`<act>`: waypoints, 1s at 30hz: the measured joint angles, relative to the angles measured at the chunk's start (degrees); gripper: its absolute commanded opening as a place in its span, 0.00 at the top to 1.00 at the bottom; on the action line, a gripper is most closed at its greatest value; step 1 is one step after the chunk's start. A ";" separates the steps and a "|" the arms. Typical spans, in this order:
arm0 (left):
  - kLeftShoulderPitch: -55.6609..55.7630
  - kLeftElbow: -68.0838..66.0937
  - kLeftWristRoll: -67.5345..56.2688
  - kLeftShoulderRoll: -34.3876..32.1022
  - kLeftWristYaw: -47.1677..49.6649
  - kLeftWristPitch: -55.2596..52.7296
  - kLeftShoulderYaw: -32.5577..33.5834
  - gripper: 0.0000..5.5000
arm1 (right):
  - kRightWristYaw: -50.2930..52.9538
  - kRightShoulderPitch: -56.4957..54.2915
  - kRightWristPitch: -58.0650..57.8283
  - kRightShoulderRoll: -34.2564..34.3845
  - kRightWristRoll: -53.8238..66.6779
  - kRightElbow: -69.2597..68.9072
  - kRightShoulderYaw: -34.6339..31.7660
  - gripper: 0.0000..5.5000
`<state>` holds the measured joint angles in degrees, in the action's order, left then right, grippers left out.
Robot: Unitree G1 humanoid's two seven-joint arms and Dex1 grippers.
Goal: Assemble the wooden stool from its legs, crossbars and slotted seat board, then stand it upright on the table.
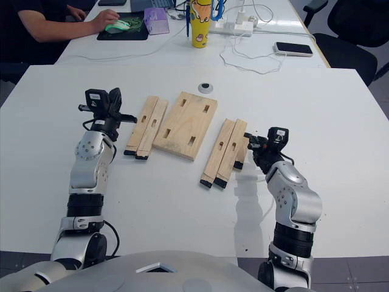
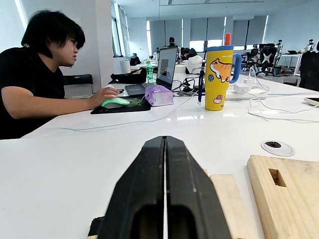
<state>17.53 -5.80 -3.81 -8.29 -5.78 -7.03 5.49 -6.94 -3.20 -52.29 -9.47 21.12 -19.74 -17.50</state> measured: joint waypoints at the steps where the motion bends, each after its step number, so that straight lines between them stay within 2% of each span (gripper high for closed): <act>1: 0.00 0.00 -0.02 0.03 0.02 0.00 0.01 1.00 | -0.21 0.04 -0.28 -0.38 0.06 0.33 0.05 0.64; 7: -1.10 0.00 -0.54 0.59 0.15 0.01 0.30 1.00 | -2.14 0.27 -1.74 -3.12 0.03 4.15 1.28 0.49; 20: -1.17 -0.20 -2.28 0.95 0.08 -0.02 1.51 1.00 | -3.99 0.15 -2.24 -5.34 -0.79 5.82 5.65 0.49; 26: -1.17 -0.19 -2.80 1.03 0.16 -0.10 1.88 1.00 | -4.47 -0.16 -0.58 -10.85 -5.13 5.73 11.31 0.49; 30: -1.91 -0.01 -2.81 1.21 0.64 -0.09 2.14 1.00 | -5.10 -0.85 1.67 -14.74 -7.36 8.19 11.89 0.49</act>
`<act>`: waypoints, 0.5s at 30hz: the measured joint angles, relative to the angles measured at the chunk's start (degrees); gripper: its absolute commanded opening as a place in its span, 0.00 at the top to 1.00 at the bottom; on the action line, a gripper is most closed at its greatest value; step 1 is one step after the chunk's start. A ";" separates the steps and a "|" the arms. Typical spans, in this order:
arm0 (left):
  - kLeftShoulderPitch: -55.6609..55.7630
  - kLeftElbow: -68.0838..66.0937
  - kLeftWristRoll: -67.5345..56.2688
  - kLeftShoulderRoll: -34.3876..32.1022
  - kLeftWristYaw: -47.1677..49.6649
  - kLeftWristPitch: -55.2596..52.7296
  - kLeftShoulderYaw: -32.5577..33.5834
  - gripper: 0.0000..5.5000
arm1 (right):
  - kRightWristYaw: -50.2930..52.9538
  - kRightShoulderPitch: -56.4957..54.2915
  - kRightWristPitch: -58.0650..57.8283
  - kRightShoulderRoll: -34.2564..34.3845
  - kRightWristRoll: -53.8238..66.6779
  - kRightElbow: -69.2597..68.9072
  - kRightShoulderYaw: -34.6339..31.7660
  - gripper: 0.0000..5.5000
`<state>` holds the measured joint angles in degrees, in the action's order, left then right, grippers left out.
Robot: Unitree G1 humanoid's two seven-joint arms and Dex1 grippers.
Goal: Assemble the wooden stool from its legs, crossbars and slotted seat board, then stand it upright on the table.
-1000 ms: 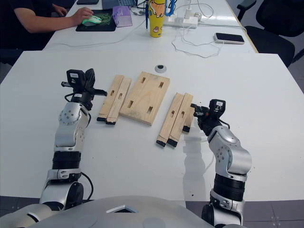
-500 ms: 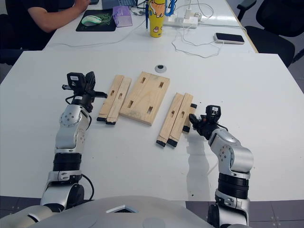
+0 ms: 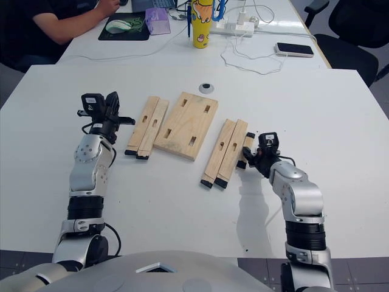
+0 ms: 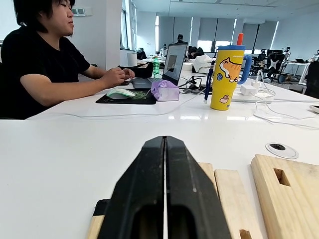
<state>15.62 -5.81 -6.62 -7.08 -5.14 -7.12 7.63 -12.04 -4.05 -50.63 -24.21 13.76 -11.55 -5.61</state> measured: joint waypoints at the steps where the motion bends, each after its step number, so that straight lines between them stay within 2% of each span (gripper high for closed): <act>1: -0.11 0.00 0.00 0.04 0.06 0.00 -0.01 1.00 | -0.11 -0.12 0.34 -0.36 -0.12 0.46 0.04 0.49; 5: -0.16 0.00 0.00 0.07 0.39 0.01 0.02 1.00 | -0.86 -1.87 0.73 0.07 0.94 3.02 -1.71 0.49; 11: -0.14 -0.11 -0.02 0.07 0.42 0.09 -0.04 1.00 | 2.33 -4.17 -3.36 8.54 7.84 4.71 -11.01 0.49; 15: -0.10 -0.28 -0.02 0.08 0.22 0.15 -0.28 1.00 | 4.00 -4.82 -3.54 10.76 9.13 4.55 -13.35 0.49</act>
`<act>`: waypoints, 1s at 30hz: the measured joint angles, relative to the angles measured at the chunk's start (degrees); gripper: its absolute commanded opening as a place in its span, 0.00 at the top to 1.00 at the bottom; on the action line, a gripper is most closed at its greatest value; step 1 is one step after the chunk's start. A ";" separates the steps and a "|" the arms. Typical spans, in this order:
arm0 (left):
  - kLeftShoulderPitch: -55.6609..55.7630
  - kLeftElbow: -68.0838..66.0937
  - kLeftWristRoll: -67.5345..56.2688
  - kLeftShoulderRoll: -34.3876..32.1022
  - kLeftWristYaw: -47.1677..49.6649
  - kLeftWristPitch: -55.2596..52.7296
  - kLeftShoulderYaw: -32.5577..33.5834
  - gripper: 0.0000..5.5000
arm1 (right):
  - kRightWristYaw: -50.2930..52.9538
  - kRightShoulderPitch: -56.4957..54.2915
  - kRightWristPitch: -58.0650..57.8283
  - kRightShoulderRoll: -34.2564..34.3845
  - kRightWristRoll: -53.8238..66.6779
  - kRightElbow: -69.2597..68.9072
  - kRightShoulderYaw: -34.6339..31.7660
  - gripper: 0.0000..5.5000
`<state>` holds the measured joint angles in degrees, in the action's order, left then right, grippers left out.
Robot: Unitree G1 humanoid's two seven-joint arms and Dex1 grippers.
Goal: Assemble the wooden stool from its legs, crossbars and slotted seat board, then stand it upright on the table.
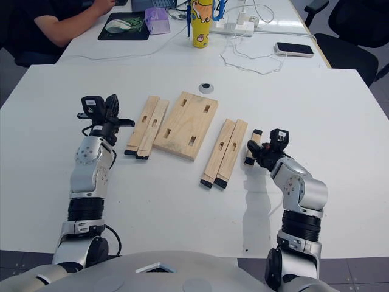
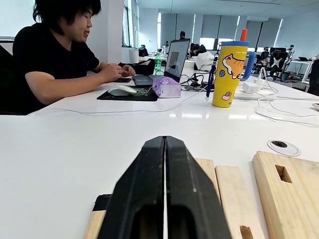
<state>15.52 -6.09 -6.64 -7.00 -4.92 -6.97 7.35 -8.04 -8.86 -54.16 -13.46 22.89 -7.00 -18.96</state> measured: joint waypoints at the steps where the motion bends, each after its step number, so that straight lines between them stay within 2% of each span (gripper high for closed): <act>1: 0.02 -0.01 0.00 0.00 -0.06 0.03 -0.02 1.00 | 0.37 0.06 0.00 -0.24 -0.67 -0.19 0.90 0.49; 9: 0.60 -0.98 0.00 -0.02 -0.19 0.37 -0.12 1.00 | 3.41 1.41 -0.82 -0.14 -5.62 -2.86 7.61 0.49; 16: 1.52 -1.68 0.00 -0.06 -0.18 0.77 -0.39 1.00 | 6.70 1.79 -2.65 1.00 -8.38 -4.21 8.56 0.69; 19: 1.73 -1.87 -1.42 0.02 -1.19 0.78 -0.01 0.91 | 6.90 1.51 -3.11 1.13 -8.40 -3.58 7.38 0.76; 23: 1.28 1.21 -10.00 1.35 -8.05 -0.15 0.79 0.80 | 6.72 1.17 -2.38 0.90 -8.42 -2.38 6.22 0.76; 30: 1.21 2.27 -20.09 2.24 -13.10 -10.60 1.37 0.63 | 3.92 1.76 7.63 -1.30 -9.64 1.10 5.83 0.76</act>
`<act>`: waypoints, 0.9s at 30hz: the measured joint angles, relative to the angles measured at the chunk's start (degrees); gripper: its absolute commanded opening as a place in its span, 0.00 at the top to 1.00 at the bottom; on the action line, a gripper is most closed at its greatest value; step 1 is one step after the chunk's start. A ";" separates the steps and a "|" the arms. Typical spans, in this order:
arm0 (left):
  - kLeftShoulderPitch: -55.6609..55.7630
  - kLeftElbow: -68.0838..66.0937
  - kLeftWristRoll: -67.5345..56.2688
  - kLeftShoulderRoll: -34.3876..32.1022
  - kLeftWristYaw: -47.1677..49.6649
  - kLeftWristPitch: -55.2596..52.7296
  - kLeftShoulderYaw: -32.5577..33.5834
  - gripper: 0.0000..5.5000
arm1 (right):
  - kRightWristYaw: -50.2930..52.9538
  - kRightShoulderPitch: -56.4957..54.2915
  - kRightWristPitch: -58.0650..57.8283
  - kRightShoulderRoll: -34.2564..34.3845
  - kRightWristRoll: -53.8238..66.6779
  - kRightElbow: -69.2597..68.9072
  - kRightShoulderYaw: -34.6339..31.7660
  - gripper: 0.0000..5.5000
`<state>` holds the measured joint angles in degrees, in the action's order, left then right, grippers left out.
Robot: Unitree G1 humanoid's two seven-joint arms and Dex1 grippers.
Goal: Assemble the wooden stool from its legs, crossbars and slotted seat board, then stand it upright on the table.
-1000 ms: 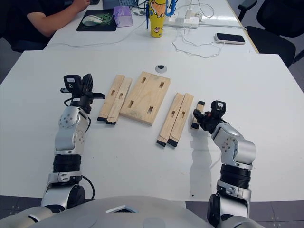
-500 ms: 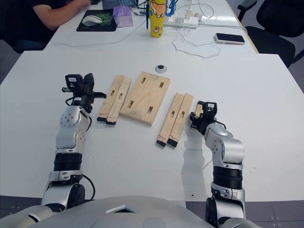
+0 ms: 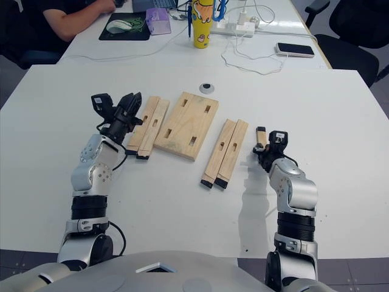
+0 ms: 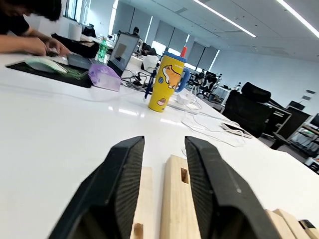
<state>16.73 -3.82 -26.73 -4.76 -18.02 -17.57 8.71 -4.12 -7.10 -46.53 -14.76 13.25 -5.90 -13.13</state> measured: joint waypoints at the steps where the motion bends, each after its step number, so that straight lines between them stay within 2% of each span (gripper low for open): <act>1: -0.03 0.41 -2.35 0.07 -0.87 -2.17 0.36 0.61 | -0.86 -0.03 3.82 -0.12 -0.49 -0.35 0.09 0.76; 5: -0.03 2.56 -10.10 0.93 -3.15 -8.52 1.55 0.51 | -7.61 -2.91 15.56 0.09 1.70 -4.25 1.31 0.76; 7: -0.02 4.65 -14.99 1.92 -3.85 -12.32 1.91 0.46 | -13.46 -5.41 18.88 0.58 5.12 -6.69 4.26 0.76; 11: 0.04 7.26 -25.16 3.56 -3.89 -20.19 3.19 0.45 | -22.40 -5.43 20.46 1.32 8.44 -6.84 9.85 0.76; 16: 0.75 9.26 -30.28 3.28 -3.39 -27.71 2.15 0.45 | -29.13 -4.03 23.05 1.13 10.20 -6.72 12.68 0.76; 27: 1.53 11.53 -33.50 3.56 -1.56 -31.68 0.55 0.45 | -32.76 2.57 28.35 0.62 9.54 -9.78 18.23 0.76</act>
<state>18.27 7.72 -60.24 -1.20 -19.58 -49.25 9.26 -36.88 -4.54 -18.18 -14.14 22.79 -15.68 5.11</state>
